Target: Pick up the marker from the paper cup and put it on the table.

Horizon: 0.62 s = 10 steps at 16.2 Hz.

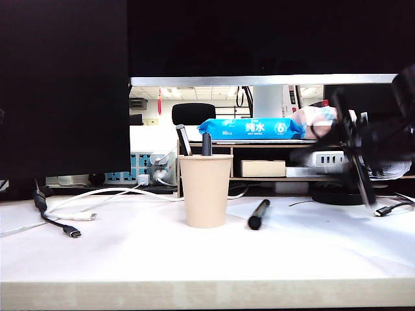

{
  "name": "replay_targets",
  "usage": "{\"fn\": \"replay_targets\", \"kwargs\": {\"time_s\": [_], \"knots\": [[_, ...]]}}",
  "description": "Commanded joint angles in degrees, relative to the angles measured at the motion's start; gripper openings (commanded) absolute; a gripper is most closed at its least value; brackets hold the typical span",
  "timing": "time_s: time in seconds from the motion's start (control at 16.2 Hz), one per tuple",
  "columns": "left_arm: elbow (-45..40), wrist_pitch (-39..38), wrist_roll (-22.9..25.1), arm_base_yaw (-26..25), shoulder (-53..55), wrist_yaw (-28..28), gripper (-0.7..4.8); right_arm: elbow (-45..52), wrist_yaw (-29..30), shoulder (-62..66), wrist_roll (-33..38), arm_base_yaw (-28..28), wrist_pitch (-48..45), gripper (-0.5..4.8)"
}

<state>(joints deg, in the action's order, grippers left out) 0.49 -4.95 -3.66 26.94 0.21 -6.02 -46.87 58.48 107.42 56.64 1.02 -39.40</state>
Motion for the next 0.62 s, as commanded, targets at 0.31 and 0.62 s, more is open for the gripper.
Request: {"fn": "replay_targets", "kwargs": {"time_s": [0.31, 0.62], "knots": [[0.04, 0.74, 0.22, 0.07, -0.02, -0.24, -0.05, 4.11, 3.56, -17.07, 9.16, -6.47, -32.74, -0.09], [0.04, 0.74, 0.22, 0.07, -0.02, -0.26, -0.05, 11.82, -3.39, -40.72, 0.0, -16.26, -36.98, -0.09]]}}
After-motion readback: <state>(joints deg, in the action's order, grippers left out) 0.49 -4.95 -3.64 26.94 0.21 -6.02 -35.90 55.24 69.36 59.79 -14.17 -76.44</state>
